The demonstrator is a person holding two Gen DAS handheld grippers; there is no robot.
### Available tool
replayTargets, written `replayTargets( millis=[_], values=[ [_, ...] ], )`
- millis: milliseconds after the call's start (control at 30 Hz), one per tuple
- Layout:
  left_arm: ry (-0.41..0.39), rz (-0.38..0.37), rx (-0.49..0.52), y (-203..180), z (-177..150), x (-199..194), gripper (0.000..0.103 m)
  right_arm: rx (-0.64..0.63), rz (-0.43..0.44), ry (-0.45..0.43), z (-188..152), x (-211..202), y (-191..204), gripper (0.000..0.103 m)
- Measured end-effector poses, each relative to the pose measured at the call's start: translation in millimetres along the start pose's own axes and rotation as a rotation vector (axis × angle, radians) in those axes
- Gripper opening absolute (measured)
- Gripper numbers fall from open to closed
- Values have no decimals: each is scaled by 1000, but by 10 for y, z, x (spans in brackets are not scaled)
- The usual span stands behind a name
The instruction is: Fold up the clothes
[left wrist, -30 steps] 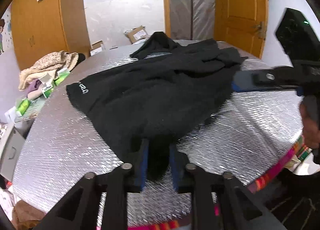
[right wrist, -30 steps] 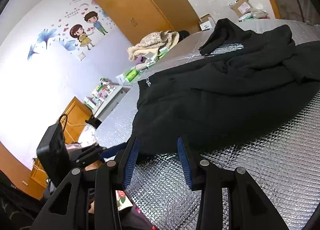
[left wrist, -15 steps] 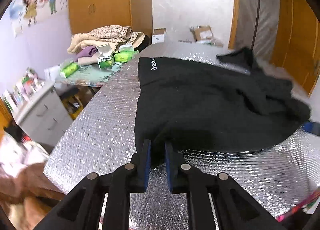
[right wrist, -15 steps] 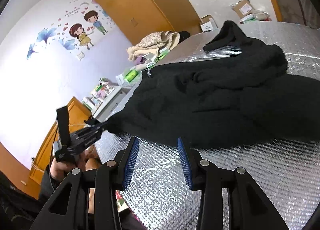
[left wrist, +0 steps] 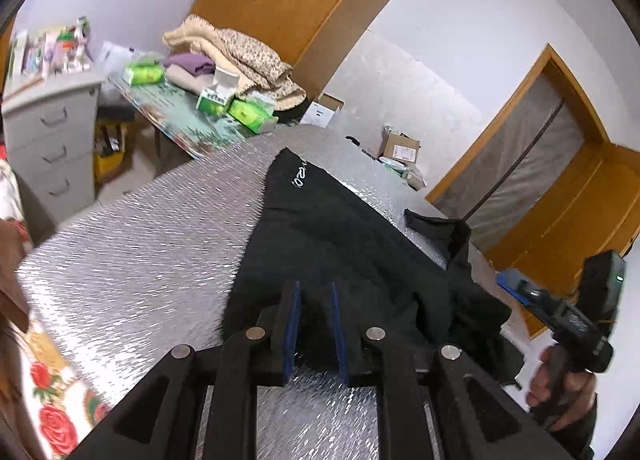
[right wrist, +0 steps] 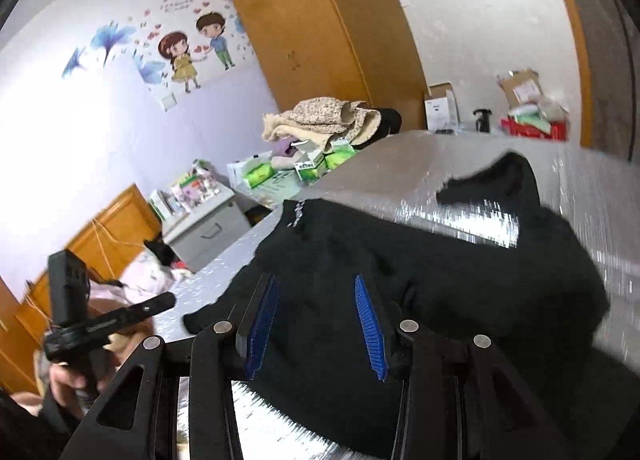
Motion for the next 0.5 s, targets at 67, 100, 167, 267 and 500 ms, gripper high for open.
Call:
replayTargets(
  millis=[67, 100, 167, 267, 500],
  values=[
    [25, 6, -8, 6, -34, 115, 16, -40, -24, 37, 69, 222, -85, 42],
    [53, 18, -5, 17, -83, 201, 16, -57, -36, 53, 93, 322, -138, 42],
    [111, 39, 2, 43, -190, 355, 16, -78, -55, 87, 125, 529, -277, 42],
    [125, 7, 19, 15, -324, 385, 15, -90, -66, 136, 140, 804, -447, 42],
    [126, 17, 45, -4, -352, 339, 15, -188, -24, 217, 228, 1436, -574, 42]
  ],
)
Point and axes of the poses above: each gripper's, at about its wrist camera, not at the fingertips, and x roughly the way its jaws point, y to its left, z to its top, the point moved 4 cm from there along x, roughly the way its jaws point, and after that the axes turned 10 degrees about -y, right-handed, at the moved point
